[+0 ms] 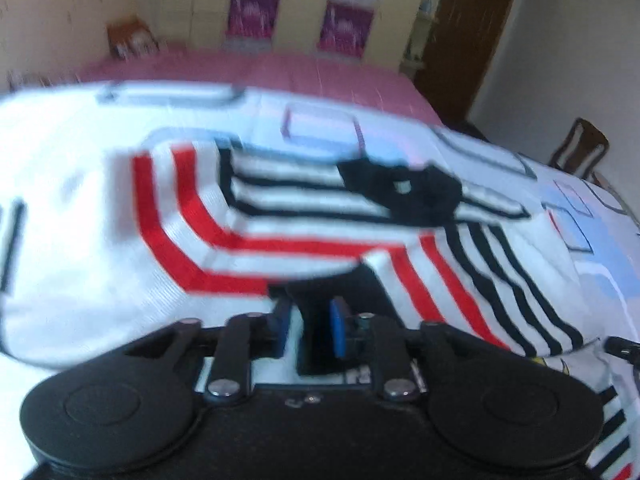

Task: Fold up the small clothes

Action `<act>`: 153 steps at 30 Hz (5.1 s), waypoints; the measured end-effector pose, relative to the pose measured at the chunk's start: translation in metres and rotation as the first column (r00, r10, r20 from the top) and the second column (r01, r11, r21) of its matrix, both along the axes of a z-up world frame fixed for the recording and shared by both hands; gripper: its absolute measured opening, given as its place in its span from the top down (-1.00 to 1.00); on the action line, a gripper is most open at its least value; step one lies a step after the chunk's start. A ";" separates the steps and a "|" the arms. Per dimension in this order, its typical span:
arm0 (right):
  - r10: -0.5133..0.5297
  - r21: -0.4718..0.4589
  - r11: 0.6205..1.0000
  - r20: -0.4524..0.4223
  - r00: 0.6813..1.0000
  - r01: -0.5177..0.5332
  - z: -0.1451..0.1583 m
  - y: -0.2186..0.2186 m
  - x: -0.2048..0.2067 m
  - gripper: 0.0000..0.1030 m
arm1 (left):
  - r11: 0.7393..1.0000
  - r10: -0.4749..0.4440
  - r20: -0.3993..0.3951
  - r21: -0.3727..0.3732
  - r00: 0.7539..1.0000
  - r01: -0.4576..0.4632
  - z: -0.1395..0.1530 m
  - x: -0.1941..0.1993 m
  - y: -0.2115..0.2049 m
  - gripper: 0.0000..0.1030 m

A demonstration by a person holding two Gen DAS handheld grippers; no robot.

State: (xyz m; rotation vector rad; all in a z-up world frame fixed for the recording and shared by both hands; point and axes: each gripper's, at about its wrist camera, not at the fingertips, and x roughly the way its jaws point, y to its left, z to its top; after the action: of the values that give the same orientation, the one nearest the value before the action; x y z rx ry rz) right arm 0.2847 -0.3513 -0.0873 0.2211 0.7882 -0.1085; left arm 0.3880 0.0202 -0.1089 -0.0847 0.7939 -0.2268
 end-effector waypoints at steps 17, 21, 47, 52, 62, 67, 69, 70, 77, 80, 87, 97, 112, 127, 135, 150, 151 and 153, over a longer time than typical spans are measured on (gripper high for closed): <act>0.003 0.096 0.995 0.001 1.000 -0.003 -0.032 -0.025 0.147 0.18 | 0.997 -0.079 -0.030 -0.022 0.996 0.078 -0.027 0.017 -0.030 0.50; 0.011 0.148 0.989 0.008 1.000 -0.012 -0.040 -0.031 0.166 0.62 | 0.997 -0.073 -0.030 -0.027 0.997 0.072 -0.027 0.017 -0.027 0.50; 0.187 -0.090 0.978 -0.011 0.982 -0.187 -0.030 0.061 0.096 0.70 | 0.999 0.034 -0.055 -0.011 0.998 -0.035 0.002 -0.029 0.015 0.24; 0.237 -0.055 0.971 0.037 0.971 -0.235 -0.010 0.084 0.084 0.70 | 0.993 0.119 -0.064 -0.017 0.991 -0.120 0.006 -0.049 0.051 0.17; 0.330 -0.024 0.944 0.028 0.944 -0.329 -0.002 0.151 0.086 0.70 | 0.956 0.287 -0.072 -0.038 0.955 -0.290 0.013 -0.069 0.137 0.01; 0.375 0.022 0.926 0.073 0.924 -0.377 0.012 0.195 0.091 0.69 | 0.905 0.412 -0.091 -0.071 0.907 -0.419 0.010 -0.068 0.194 -0.09; 0.383 0.029 0.922 0.074 0.921 -0.386 0.015 0.210 0.097 0.67 | 0.879 0.460 -0.102 -0.088 0.882 -0.469 0.008 -0.065 0.219 -0.10; 0.385 0.031 0.921 0.075 0.920 -0.388 0.015 0.217 0.099 0.56 | 0.866 0.481 -0.106 -0.096 0.870 -0.491 0.006 -0.064 0.231 -0.11; 0.390 -0.017 0.920 0.086 0.917 -0.390 0.008 0.249 0.101 -0.21 | 0.753 0.610 -0.159 -0.187 0.776 -0.631 -0.008 -0.045 0.306 -0.11; 0.366 0.008 0.930 0.069 0.928 -0.368 0.002 0.251 0.106 -0.20 | 0.714 0.627 -0.186 -0.252 0.756 -0.654 -0.018 -0.033 0.328 -0.09; 0.344 -0.002 0.939 0.036 0.938 -0.344 -0.010 0.257 0.112 0.13 | 0.646 0.663 -0.177 -0.357 0.728 -0.675 -0.034 -0.022 0.354 0.55; 0.349 -0.028 0.937 -0.037 0.937 -0.350 -0.030 0.266 0.117 0.12 | 0.733 0.609 -0.020 -0.368 0.793 -0.572 -0.007 -0.026 0.338 0.88; 0.210 0.057 0.975 0.097 0.973 -0.216 0.014 0.184 0.077 0.12 | 0.948 -0.062 0.219 -0.292 0.974 0.126 0.080 -0.005 0.097 0.88; 0.126 0.140 0.981 0.083 0.989 -0.137 0.012 0.094 0.039 0.02 | 0.924 -0.382 0.043 0.027 0.923 0.381 0.007 -0.021 -0.074 0.00; 0.268 0.130 0.950 0.133 0.954 -0.285 0.019 0.133 0.051 -0.41 | 0.965 -0.237 0.115 0.144 0.965 0.220 0.030 -0.053 -0.011 -0.22; 0.353 -0.008 0.936 0.056 0.934 -0.353 -0.008 0.202 0.092 0.49 | 0.960 0.026 0.101 0.275 0.995 -0.053 -0.014 -0.038 0.067 0.09; 0.341 -0.005 0.940 0.057 0.938 -0.341 -0.008 0.200 0.095 0.53 | 0.961 0.031 0.104 0.272 0.994 -0.058 -0.015 -0.034 0.066 0.17; 0.326 0.005 0.945 0.078 0.942 -0.327 -0.004 0.194 0.095 0.79 | 0.965 0.032 0.117 0.255 0.993 -0.061 -0.014 -0.030 0.066 0.24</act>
State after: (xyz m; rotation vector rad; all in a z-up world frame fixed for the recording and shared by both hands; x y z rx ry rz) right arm 0.3794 -0.1577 -0.0912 0.1077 0.7404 0.2197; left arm 0.3576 0.0863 -0.1225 0.1548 0.7031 -0.0812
